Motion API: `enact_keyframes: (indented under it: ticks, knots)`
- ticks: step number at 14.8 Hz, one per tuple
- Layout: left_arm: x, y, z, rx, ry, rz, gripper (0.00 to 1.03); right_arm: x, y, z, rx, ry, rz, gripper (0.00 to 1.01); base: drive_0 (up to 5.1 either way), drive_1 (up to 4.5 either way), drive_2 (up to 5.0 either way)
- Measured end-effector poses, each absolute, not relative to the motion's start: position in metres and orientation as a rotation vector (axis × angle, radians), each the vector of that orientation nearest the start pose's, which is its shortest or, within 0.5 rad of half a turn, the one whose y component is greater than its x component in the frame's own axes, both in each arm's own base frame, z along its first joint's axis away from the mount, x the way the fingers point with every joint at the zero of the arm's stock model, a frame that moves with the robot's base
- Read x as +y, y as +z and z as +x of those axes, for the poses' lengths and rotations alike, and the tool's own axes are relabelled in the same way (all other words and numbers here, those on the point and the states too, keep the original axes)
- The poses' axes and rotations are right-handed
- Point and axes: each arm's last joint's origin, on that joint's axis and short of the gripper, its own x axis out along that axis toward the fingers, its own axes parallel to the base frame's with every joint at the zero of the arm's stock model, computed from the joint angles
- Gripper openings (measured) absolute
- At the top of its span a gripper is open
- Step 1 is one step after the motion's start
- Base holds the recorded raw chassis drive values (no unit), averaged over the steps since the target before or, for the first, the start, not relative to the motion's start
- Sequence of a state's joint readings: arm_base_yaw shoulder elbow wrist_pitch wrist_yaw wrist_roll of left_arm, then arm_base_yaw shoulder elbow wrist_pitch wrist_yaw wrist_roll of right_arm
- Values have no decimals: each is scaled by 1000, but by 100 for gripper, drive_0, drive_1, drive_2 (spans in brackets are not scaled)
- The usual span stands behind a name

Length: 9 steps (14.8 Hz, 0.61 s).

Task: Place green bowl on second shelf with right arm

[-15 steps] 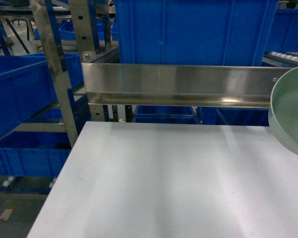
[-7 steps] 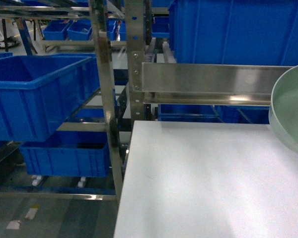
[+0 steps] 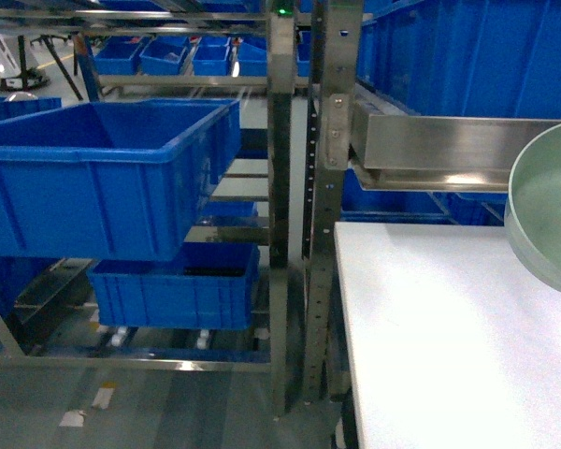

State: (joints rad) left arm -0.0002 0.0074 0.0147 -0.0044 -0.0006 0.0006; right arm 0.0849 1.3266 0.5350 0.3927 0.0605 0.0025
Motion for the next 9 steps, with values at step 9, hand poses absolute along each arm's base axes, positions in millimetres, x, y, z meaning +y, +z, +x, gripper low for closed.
enact_keyframes:
  ticks: [9]
  knots:
    - [0, 168, 97, -5, 0, 1, 98, 20, 190, 259, 398, 23, -26, 3, -485, 144, 341]
